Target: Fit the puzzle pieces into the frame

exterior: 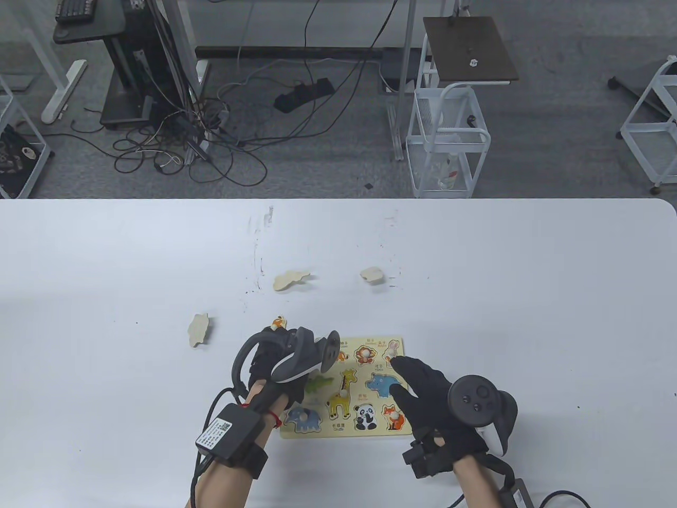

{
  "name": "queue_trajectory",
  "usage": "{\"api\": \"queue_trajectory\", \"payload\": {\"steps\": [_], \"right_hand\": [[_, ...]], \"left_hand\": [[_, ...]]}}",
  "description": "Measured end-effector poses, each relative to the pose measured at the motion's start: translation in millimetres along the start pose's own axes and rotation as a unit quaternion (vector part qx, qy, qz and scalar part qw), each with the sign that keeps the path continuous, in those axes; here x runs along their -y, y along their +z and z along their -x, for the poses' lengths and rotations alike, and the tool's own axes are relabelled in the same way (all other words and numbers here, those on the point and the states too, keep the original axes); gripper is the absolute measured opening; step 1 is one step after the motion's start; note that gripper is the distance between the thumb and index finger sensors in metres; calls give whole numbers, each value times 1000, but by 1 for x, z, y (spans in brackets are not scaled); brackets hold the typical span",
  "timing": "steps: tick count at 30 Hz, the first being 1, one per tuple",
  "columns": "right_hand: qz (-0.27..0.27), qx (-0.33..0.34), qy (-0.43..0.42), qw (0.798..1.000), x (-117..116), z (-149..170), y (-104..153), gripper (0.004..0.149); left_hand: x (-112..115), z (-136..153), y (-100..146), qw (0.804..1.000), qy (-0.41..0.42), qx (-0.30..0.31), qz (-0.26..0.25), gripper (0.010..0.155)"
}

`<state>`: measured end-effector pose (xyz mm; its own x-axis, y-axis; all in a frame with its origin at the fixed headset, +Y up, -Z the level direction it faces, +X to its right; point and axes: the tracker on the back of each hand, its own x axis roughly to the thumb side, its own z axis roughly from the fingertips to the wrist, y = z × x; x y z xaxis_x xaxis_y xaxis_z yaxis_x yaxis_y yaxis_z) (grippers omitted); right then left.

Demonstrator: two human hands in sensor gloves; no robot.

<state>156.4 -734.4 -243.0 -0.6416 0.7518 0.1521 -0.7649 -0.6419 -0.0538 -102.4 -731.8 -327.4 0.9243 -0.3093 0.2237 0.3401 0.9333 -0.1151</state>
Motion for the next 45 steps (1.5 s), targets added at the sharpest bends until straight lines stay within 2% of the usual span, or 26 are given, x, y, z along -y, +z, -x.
{"api": "queue_trajectory", "payload": {"steps": [25,30,35,38,41,45], "right_hand": [[5,-2,1,1000,1,1,0,56],[5,-3,3,1000,1,1,0,56],[5,-4,-1,1000,2,1,0,56],[4,-3,-1,1000,2,1,0,56],[4,-1,-1,1000,2,1,1,56],[3,2,5,1000,1,1,1,56]], "left_hand": [[-1,0,1,1000,-7,-10,-10,46],[-2,6,6,1000,8,-13,-13,53],[-16,17,22,999,17,-22,-44,57],[-28,27,38,996,52,-24,-65,57],[-42,40,56,990,101,-25,-97,57],[-55,59,81,967,221,-20,-126,56]]}}
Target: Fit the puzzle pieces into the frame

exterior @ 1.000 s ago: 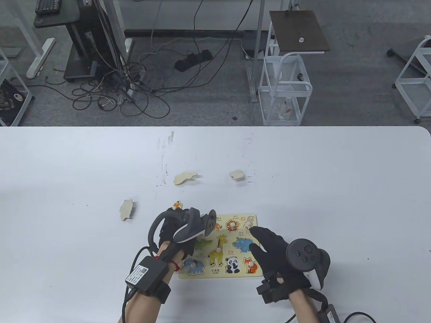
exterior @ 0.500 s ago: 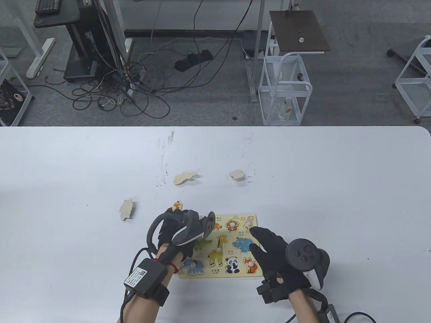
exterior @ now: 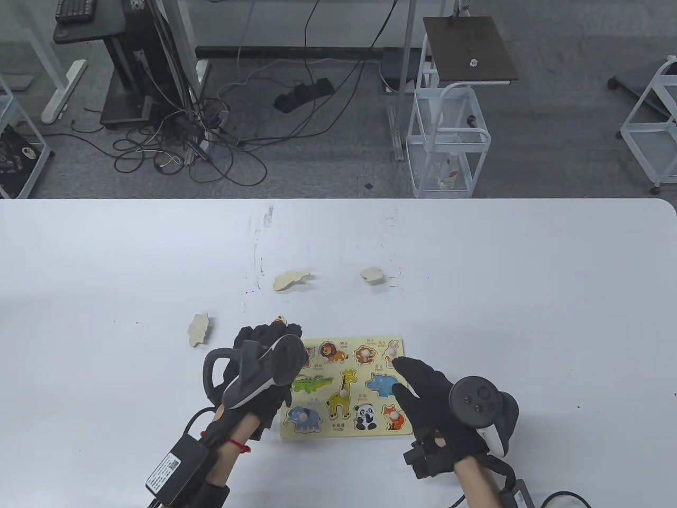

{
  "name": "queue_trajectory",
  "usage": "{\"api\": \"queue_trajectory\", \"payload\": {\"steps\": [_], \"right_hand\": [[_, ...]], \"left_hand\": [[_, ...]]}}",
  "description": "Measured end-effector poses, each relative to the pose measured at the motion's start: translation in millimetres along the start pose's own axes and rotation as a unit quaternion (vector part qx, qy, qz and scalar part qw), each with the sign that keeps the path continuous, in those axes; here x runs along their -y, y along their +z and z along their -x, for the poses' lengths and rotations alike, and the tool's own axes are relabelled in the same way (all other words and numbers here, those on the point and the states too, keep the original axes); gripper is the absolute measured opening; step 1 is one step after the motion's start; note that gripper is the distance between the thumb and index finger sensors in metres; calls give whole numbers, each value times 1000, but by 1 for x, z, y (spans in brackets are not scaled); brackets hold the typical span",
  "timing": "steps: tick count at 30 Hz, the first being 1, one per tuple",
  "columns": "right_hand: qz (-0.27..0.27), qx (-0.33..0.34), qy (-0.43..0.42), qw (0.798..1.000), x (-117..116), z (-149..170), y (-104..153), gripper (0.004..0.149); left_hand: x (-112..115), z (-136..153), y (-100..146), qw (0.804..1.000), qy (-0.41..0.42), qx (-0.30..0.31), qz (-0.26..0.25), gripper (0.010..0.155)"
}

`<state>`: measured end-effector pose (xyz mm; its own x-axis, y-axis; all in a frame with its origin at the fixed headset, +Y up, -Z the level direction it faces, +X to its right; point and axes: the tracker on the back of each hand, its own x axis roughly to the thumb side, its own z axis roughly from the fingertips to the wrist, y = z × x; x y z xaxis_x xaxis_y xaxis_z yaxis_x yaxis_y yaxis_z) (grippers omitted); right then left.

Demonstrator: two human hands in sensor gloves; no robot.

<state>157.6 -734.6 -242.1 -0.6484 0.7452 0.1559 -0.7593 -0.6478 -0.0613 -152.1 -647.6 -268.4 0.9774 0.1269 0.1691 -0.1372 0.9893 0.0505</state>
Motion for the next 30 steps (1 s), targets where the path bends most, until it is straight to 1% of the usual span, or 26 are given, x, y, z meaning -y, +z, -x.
{"api": "queue_trajectory", "payload": {"steps": [3,6,8,11,15,18,20,22,24,26,28,30], "right_hand": [[-2,1,5,1000,-2,0,0,56],[-2,0,8,1000,-3,1,0,55],[-1,0,11,1000,-3,1,0,55],[-3,1,21,1000,-5,1,1,55],[-5,3,30,1000,-6,1,1,55],[-5,6,37,999,-7,0,2,56],[-4,9,45,999,-6,-2,2,56],[3,13,52,999,-4,-4,3,56],[9,16,54,998,-1,-6,4,56],[16,25,53,998,1,-12,6,56],[22,38,61,997,3,-19,7,56],[19,56,50,997,1,-29,9,56]], "left_hand": [[-7,7,17,997,72,5,-23,55],[0,14,33,991,121,9,-50,56],[7,17,41,988,130,8,-78,58],[17,22,49,986,138,10,-95,60],[31,27,53,979,175,15,-101,62],[48,33,55,972,205,18,-112,63],[55,35,56,971,212,26,-107,65],[59,39,59,971,198,36,-129,66],[60,43,60,974,188,42,-120,67],[62,47,58,969,213,31,-122,67],[65,47,57,969,220,30,-113,67],[67,47,55,972,208,30,-106,67]]}}
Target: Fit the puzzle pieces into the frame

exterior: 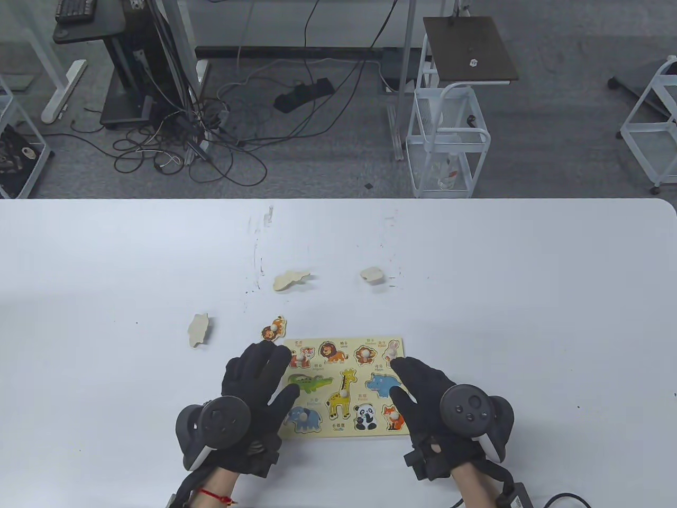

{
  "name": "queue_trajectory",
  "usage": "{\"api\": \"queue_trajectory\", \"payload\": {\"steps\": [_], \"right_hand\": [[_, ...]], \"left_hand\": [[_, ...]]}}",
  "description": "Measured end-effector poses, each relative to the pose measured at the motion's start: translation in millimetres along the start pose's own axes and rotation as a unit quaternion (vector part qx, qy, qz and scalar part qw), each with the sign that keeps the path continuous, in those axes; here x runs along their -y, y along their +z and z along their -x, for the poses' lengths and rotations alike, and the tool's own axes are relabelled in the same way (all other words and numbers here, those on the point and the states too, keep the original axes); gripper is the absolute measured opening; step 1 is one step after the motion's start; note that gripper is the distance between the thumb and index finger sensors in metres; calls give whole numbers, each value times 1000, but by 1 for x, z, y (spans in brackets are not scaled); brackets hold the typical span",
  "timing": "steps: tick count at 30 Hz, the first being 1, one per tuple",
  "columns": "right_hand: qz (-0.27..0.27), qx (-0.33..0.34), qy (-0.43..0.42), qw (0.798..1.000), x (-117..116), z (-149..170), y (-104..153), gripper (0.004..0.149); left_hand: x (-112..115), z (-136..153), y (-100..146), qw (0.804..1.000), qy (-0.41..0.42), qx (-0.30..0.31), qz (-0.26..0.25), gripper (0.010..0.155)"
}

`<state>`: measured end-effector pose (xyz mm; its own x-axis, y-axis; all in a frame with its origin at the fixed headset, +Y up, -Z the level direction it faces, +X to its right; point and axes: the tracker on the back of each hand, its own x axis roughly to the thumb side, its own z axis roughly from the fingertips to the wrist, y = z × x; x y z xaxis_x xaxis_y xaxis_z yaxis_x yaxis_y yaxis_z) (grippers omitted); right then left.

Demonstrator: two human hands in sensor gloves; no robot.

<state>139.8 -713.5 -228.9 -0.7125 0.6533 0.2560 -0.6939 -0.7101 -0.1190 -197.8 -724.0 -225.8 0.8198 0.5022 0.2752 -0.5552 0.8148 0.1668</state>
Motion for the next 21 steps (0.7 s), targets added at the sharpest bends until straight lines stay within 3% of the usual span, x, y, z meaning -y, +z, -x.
{"api": "queue_trajectory", "payload": {"steps": [4,9,15,21], "right_hand": [[5,27,30,999,-1,-24,-8,56],[-16,37,81,996,-8,-50,-38,57],[-50,40,212,975,-18,-65,-98,60],[-83,10,276,958,-34,-61,-152,62]], "left_hand": [[4,0,-1,1000,9,-1,13,68],[10,4,-3,999,-3,-11,31,68],[13,8,-5,999,2,-24,43,68],[16,9,-7,998,-15,-32,52,67]]}}
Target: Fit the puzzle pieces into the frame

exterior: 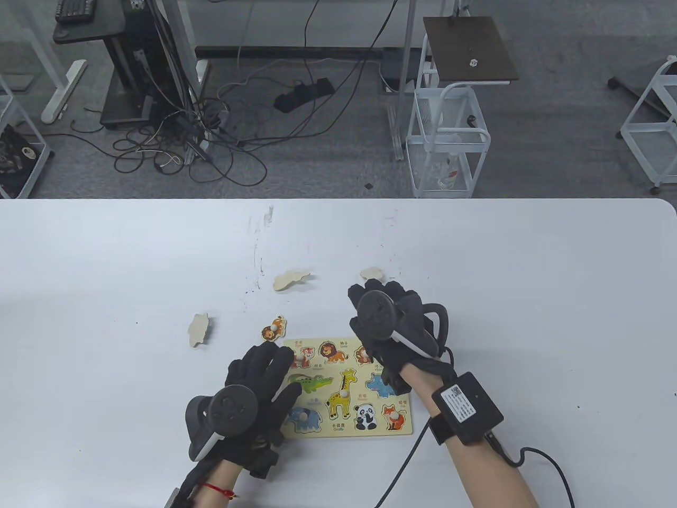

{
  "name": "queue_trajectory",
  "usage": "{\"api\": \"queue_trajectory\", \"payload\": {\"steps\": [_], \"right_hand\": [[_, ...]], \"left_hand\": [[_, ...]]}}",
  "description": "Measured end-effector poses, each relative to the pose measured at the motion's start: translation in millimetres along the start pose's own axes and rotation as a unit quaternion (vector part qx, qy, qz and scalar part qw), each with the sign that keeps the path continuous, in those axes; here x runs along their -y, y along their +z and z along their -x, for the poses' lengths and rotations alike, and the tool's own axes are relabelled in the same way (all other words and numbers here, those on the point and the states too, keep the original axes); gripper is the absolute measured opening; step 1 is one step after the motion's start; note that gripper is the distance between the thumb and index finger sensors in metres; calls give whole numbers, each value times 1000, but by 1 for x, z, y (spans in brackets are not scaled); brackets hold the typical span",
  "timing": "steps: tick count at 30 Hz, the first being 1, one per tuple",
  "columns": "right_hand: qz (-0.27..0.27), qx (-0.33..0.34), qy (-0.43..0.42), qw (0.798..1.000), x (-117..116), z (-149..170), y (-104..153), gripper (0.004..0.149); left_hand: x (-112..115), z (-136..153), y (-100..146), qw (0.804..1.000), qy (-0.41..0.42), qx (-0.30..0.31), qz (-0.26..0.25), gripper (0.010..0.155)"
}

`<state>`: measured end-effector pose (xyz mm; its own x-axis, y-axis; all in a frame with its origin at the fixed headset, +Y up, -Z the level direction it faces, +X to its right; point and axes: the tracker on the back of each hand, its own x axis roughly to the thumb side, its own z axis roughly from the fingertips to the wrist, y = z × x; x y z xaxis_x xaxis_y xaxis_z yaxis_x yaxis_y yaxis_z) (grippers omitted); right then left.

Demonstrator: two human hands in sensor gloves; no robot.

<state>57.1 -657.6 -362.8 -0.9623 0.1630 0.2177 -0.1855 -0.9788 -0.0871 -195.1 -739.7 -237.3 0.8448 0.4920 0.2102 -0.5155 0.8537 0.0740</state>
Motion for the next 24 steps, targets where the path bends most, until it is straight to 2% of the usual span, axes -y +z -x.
{"api": "queue_trajectory", "payload": {"steps": [7,12,19,24], "right_hand": [[-55,-43,78,995,-23,6,-55,66],[-114,-66,130,983,-56,12,-88,66],[-151,-78,162,972,-89,13,-110,63],[-152,-84,188,967,-100,12,-116,59]], "left_hand": [[0,1,-2,1000,-12,-13,-7,66],[-1,2,-1,1000,-21,-11,-11,66],[-1,1,-1,1000,-27,-6,-12,66],[1,-1,0,999,-31,-2,-7,66]]}}
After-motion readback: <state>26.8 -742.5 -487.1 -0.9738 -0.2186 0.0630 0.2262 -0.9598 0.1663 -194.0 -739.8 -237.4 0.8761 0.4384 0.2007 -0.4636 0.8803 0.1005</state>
